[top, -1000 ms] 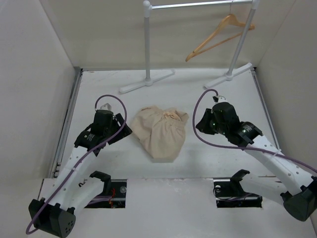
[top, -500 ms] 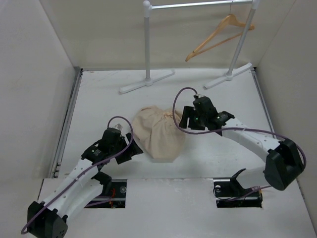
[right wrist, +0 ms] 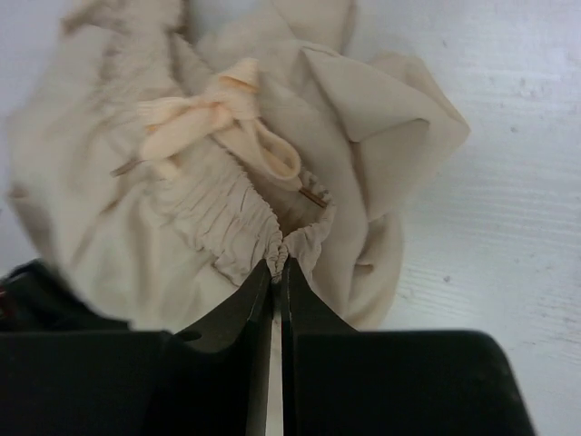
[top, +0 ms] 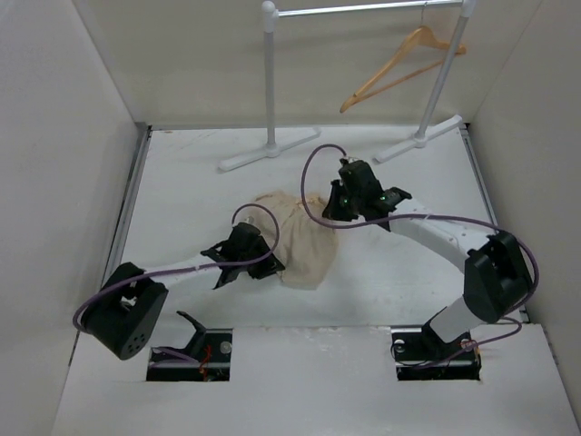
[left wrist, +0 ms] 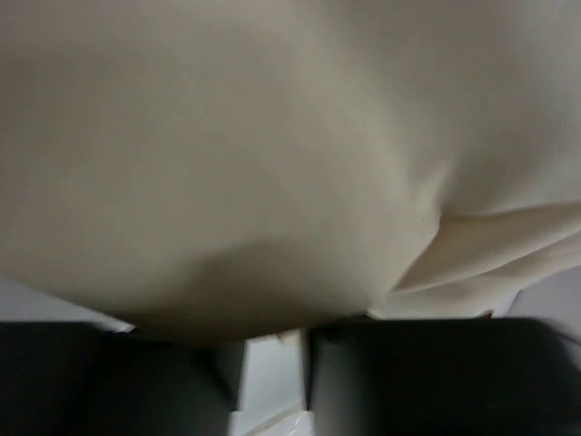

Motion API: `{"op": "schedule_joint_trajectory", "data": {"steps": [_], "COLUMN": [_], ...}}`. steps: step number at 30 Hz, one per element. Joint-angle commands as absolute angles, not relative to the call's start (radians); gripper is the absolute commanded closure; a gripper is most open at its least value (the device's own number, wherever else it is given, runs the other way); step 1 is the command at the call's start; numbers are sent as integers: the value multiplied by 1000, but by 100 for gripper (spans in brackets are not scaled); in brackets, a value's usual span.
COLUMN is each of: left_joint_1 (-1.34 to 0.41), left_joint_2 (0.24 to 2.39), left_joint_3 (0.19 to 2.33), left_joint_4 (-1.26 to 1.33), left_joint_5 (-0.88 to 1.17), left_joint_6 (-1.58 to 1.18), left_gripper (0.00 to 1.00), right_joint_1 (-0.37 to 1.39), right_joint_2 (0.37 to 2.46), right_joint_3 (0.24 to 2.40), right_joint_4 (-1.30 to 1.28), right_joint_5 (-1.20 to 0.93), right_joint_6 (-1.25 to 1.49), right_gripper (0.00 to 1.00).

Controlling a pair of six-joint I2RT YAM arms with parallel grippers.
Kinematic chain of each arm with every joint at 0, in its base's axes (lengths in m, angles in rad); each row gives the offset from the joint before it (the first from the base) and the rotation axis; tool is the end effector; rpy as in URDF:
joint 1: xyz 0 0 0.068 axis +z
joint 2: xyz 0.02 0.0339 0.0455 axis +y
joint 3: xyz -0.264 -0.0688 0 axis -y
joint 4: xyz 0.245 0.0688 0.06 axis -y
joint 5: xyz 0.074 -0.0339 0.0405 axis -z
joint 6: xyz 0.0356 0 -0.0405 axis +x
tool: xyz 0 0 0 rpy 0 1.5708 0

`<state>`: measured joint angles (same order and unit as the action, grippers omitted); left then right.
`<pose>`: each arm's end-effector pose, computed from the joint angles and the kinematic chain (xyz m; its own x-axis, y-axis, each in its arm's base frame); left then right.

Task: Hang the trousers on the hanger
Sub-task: Flatten out the trousers at the center of the board.

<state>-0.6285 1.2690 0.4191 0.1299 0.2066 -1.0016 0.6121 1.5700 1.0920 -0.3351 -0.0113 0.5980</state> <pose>0.1819 -0.1412 0.1494 -0.8773 -0.3816 -0.2913 -0.0719 0.7044 -0.7062 0.2782 0.1958 0.2385 -0.8184 0.1133 -0.5634 -0.1454 0.9077 0.3937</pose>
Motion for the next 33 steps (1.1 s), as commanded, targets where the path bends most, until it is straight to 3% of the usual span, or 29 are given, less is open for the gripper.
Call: {"op": "schedule_joint_trajectory", "data": {"steps": [1,3,7,12,14,17,21,26,29,33], "left_joint_1": [-596,-541,-386,-263,-275,-336,-393,-450,-435,-346], "left_joint_2": [1296,1200,976,1038,1101,1134,1062,933,844,834], "left_joint_3": [494,563,866,1450,1628,1707,1536,1164,988,894], "left_joint_4": [256,178,-82,-314,-379,-434,-462,-529,-538,-557], "left_joint_5": [72,31,-28,8,40,31,-81,-167,-196,-215], "left_joint_6": [-1005,-994,-882,-704,-683,-680,-681,-733,-778,-776], "left_gripper": [87,94,95,93,90,86,76,42,39,39], "right_joint_1": [648,676,734,843,869,861,731,457,325,271], "right_joint_2": [1442,1393,1358,1391,1382,1294,1082,895,870,874], "right_joint_3": [1262,1394,1688,2136,2209,2066,1624,1121,938,859], "right_joint_4": [-336,-426,-572,-685,-703,-698,-622,-537,-499,-477], "right_joint_5": [12,32,109,227,276,299,264,132,98,112], "right_joint_6": [592,591,580,534,515,537,636,745,778,779], "right_gripper": [94,94,95,95,95,94,94,91,91,92]}}
